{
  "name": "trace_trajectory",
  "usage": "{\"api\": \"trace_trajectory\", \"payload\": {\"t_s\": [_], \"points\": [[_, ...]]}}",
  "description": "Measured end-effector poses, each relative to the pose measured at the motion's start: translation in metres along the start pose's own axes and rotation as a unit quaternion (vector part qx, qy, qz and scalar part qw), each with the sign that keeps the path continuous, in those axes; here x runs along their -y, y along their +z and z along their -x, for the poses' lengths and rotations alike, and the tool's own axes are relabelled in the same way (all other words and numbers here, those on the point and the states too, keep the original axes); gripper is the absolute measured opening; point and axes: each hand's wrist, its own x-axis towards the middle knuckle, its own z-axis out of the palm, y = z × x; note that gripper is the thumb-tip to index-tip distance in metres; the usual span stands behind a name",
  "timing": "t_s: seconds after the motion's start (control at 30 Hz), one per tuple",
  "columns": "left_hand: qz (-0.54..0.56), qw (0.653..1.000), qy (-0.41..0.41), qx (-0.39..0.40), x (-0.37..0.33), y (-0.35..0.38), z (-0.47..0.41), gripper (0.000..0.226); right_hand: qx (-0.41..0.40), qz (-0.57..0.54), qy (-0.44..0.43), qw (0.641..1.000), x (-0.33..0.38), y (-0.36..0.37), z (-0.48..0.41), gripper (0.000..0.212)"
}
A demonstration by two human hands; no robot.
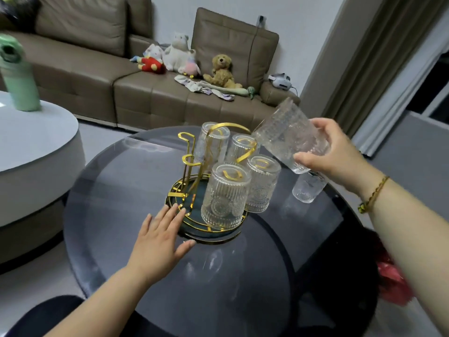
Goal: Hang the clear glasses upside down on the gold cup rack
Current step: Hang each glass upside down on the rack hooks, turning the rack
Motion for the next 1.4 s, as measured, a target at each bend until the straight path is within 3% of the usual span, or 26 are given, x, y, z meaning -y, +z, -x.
{"api": "trace_trajectory", "payload": {"t_s": [0.07,0.4,0.7,1.03,1.4], "points": [[0.000,1.000,0.004,0.017,0.005,0.005,-0.001,0.071,0.035,0.047,-0.009,0.998,0.024,0.006,-0.013,0.054],[0.047,0.999,0.022,0.002,0.015,0.013,-0.003,0.069,0.158,0.211,-0.082,0.961,0.128,0.053,-0.086,0.059],[0.062,0.998,0.028,0.000,0.019,0.014,-0.003,0.070,0.292,0.442,-0.063,0.846,0.164,0.112,-0.131,0.073],[0.070,0.997,0.032,0.008,0.021,0.012,-0.004,0.069,0.368,0.470,-0.034,0.802,0.134,0.168,-0.137,0.071],[0.078,0.996,0.031,0.004,0.022,0.014,-0.005,0.068,0.393,0.449,-0.019,0.802,0.120,0.185,-0.132,0.070]]}}
